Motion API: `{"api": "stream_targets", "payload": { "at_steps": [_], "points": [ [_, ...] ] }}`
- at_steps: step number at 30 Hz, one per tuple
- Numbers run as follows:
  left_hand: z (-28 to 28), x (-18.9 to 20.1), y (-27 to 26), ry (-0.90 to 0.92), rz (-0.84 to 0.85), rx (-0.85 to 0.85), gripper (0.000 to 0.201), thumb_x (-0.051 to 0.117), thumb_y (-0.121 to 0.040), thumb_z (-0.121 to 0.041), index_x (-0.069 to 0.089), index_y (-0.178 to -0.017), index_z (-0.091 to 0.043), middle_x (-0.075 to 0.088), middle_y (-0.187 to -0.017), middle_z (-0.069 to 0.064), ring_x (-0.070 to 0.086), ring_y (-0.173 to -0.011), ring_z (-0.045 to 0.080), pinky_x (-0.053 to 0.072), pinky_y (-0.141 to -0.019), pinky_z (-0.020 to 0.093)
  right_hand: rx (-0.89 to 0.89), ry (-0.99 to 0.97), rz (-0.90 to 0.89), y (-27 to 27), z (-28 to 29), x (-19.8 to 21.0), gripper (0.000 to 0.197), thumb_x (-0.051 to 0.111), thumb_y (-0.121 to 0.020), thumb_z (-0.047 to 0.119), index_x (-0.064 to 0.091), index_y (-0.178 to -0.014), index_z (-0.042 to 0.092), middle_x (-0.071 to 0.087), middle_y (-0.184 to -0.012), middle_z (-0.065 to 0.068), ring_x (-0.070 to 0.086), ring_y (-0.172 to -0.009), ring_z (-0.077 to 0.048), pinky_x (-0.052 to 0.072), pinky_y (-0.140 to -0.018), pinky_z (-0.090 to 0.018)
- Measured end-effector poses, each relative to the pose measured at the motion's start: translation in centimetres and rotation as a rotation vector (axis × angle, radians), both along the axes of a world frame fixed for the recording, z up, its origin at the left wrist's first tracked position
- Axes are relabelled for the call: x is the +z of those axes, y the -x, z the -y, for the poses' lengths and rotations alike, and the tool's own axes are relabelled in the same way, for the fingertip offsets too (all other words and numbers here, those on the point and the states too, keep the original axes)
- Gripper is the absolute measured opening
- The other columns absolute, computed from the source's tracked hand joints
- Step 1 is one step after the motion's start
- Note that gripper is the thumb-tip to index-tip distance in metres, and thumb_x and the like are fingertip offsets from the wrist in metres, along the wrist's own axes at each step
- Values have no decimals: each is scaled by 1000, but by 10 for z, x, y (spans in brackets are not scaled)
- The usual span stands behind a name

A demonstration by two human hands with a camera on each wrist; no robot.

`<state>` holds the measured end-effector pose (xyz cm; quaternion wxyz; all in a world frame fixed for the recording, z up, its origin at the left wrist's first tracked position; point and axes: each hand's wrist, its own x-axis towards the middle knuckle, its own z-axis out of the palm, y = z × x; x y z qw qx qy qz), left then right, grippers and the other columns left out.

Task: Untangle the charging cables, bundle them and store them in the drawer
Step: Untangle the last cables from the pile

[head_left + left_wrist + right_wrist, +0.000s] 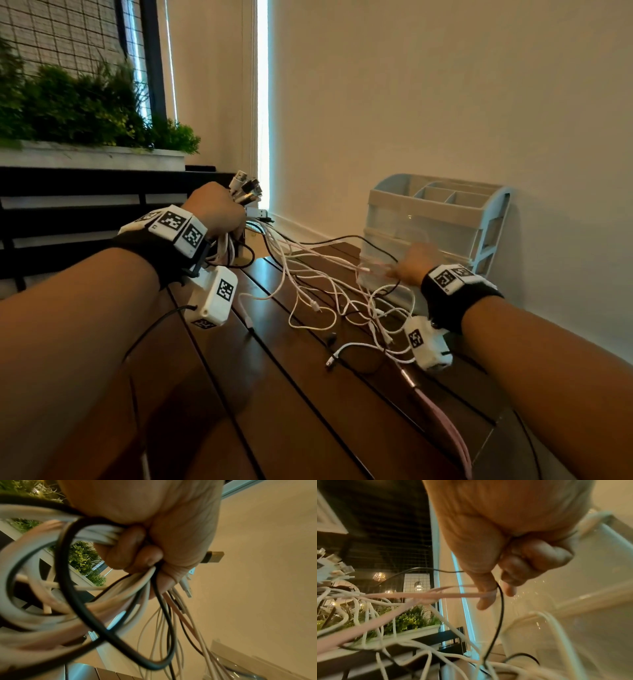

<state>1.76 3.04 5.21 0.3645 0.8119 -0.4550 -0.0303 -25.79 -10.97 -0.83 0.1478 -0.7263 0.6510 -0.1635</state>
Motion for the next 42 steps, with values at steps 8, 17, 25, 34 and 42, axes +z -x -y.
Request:
{"api": "stream_targets", "payload": {
  "at_steps": [8,17,25,34,42],
  "points": [
    [2,-5,-5,-14,29,35,19,71,-67,0,56,-57,-1,51,-60,12,48,-54,25,34,-44,23,81,-327,1430,-15,2,36,27,20,-104,4,38,-123,9,54,-109,-20,62,-100,-36,57,-69,-40],
    [2,2,11,-4,71,-24,21,72,-66,1,54,-56,-3,51,-60,10,48,-55,24,34,-46,24,165,64,-228,-23,-12,24,19,51,-96,11,66,-90,1,65,-85,-10,66,-77,-22,50,-69,-28],
    [-2,3,21,-64,160,-72,16,73,-66,0,58,-61,-3,54,-61,9,49,-54,21,33,-46,22,506,-40,178,-13,-51,68,117,88,-62,24,13,-151,27,39,-146,-12,41,-129,-30,39,-104,-40],
    [-2,1,47,-71,93,-349,16,75,-60,2,63,-56,-7,61,-59,10,55,-54,22,44,-56,28,804,113,315,-95,-57,31,109,92,-51,38,34,-143,28,46,-143,-5,43,-131,-24,36,-108,-36],
    [-8,-4,29,-48,52,-365,13,76,-59,4,65,-64,-1,63,-66,14,56,-59,23,46,-57,30,823,200,308,-98,-52,14,23,75,-81,20,63,-88,2,65,-71,-4,63,-55,-9,50,-57,-20]
  ]
}}
